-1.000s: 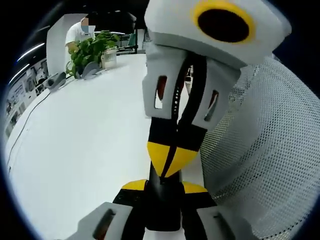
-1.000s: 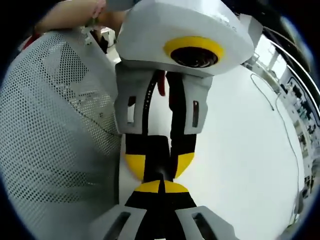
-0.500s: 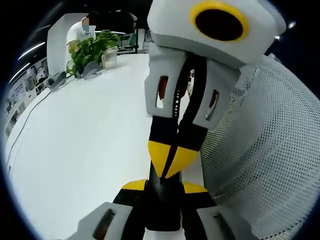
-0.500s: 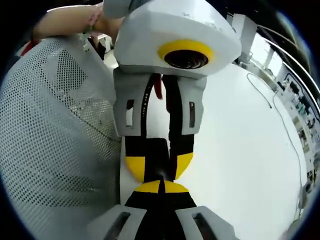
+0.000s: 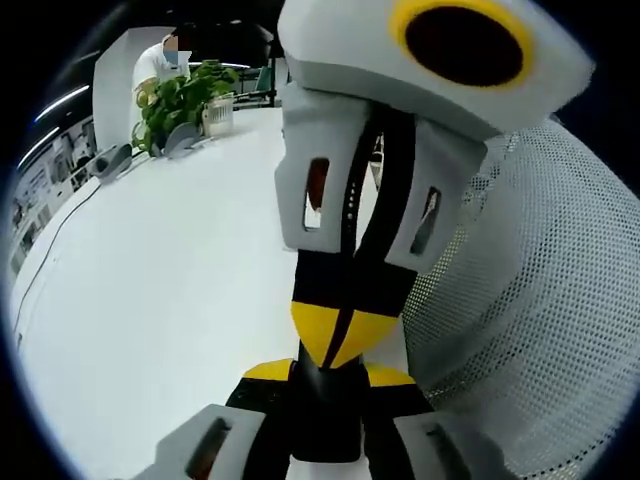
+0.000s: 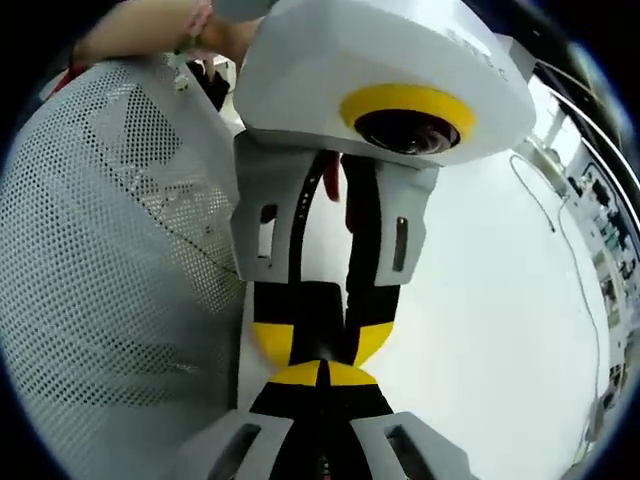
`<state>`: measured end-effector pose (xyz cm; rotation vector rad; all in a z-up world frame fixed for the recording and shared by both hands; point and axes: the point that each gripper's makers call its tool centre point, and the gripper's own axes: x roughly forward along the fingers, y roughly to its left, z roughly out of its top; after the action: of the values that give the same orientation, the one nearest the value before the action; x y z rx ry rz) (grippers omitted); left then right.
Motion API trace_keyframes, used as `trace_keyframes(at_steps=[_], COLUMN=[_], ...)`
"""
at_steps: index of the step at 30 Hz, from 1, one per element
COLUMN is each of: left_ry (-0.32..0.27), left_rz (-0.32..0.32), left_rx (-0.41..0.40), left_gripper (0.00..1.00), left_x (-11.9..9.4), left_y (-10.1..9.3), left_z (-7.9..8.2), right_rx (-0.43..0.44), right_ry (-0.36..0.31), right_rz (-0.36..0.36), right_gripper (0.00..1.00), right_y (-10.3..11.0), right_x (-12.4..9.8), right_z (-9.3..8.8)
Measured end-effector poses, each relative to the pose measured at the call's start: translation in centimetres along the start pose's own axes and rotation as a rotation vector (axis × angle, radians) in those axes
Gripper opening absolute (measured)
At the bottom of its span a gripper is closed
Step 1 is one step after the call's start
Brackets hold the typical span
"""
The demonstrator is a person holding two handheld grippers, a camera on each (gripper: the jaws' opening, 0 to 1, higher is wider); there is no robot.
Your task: Press the specified remote control buttons in sequence, fully releasing each button before pressing the next.
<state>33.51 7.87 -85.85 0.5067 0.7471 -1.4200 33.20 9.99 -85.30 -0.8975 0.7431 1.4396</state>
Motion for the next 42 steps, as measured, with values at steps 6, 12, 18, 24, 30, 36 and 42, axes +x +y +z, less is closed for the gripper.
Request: trace_keyframes(at_steps=[6,12,18,24,30,36,42], left_ry=[0.001,0.001,0.006,0.009,0.011,0.014,0.016], left_rz=[0.001,0.002,0.001,0.001,0.003,0.004,0.005], left_rx=[0.002,0.004,0.010,0.013,0.016,0.022,0.025], left_gripper=[0.24,0.24,0.24,0.24,0.24,0.24,0.24], left_x=[0.0,0.0,0.0,0.0,0.0,0.0,0.1], left_y=[0.1,0.1,0.1,0.0,0.0,0.0,0.0], left_z=[0.0,0.0,0.0,-0.1,-0.1,-0.1,-0.1], right_rx=[0.018,0.092,0.074,0.091,0.085,0.099,0.105], right_ry=[-0.008,-0.076,-0.071,-0.077,-0.073,-0.067,-0.066], right_rz=[-0.007,0.023,0.034,0.031,0.033,0.027,0.012], right_gripper=[0.00,0.00,0.08,0.09,0.12,0.15,0.18], right_y=[-0.2,-0.3,0.3,0.1,0.2,0.1,-0.1], right_x=[0.0,-0.4,-0.9,-1.3,-1.6,-2.0,-2.3], right_z=[0.0,-0.1,-1.0,-1.8,-2.3,-3.2,-3.9])
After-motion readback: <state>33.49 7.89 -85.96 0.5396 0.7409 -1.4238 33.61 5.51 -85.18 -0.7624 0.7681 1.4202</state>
